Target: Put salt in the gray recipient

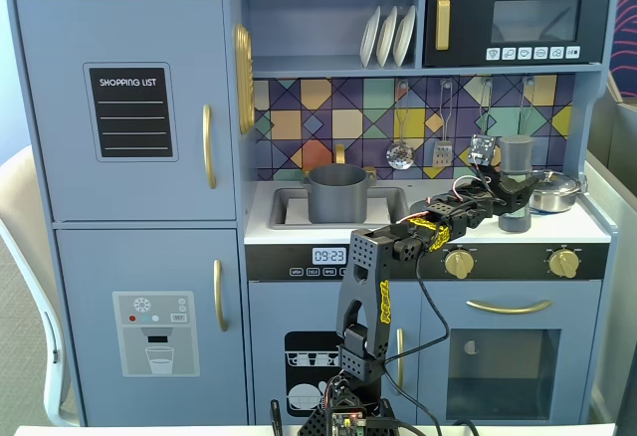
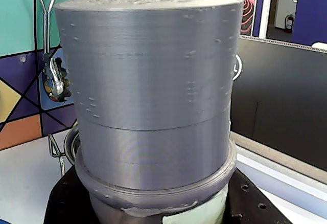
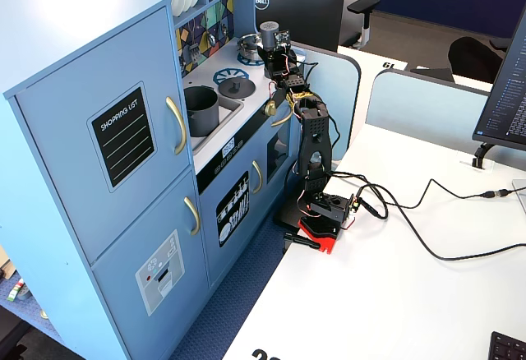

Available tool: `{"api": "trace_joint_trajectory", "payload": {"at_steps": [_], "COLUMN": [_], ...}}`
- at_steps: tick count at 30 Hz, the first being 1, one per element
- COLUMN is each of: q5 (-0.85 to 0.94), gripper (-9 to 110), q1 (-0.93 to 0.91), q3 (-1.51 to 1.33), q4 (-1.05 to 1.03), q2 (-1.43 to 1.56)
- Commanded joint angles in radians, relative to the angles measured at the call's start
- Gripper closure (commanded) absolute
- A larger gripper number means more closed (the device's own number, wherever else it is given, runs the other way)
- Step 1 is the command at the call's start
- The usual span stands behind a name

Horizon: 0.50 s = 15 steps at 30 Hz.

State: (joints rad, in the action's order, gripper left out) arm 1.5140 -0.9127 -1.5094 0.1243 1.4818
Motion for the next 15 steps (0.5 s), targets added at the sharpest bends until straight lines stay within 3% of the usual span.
{"api": "trace_joint_trajectory", "payload": {"at_steps": [1,9,15], "q5": [-0.054,-0.264,-0.413], "gripper": [101,101,101], "q1": [0.028,0.089,0.144], "q3": [0.089,0.204,0.419], "q4": [0.0,-0.137,-0.388], "q2": [0.067,0.13,0.156]}}
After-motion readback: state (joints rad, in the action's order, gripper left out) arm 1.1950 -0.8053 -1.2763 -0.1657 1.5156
